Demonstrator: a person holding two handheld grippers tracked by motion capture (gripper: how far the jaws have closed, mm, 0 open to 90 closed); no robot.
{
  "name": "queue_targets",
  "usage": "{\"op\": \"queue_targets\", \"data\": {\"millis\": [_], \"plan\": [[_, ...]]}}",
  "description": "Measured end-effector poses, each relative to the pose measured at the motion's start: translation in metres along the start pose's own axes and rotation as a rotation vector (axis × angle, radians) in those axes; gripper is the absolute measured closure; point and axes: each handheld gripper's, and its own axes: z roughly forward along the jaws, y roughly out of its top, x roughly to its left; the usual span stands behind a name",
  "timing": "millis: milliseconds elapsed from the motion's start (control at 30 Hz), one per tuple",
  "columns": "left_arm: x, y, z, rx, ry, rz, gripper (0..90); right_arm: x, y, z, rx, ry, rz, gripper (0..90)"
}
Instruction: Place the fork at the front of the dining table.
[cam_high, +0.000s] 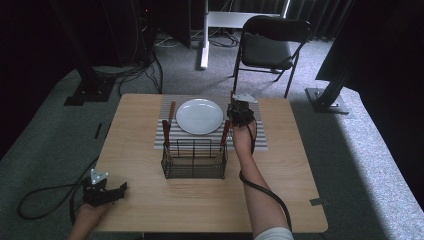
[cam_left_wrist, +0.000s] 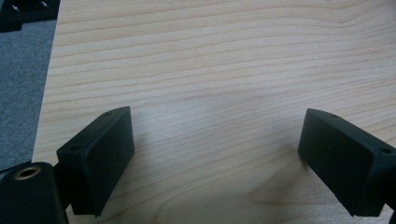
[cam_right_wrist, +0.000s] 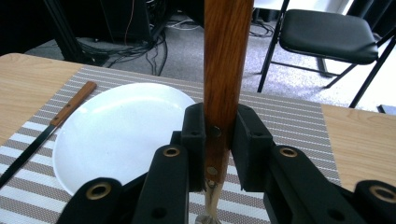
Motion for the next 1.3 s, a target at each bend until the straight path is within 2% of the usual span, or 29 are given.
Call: {"op": "queue_targets", "data": {"millis": [133,267,700,1067,1300], "plan": [[0.000,0.000,0.000,0.000,0.000,0.000,10.4,-0.002,-0.001,0.012,0.024,0.001,0.009,75.9],[0.000,0.000,0.000,0.001,0.000,0.001,10.4,-0.002,-0.001,0.021,0.048,-0.012,-0.008,75.9],[0.000,0.000,0.000,0.001,0.000,0.001,10.4,-0.007,-0.007,0.047,0.106,-0.028,-0.001,75.9],[0.000,0.000,0.000,0.001,0.000,0.001,10.4,-0.008,-0.005,0.067,0.136,-0.037,0.006,75.9],[0.000,0.000,0.000,0.001,0.000,0.000,10.4,-0.010,-0.003,0.088,0.179,-0.044,0.033,75.9]]}}
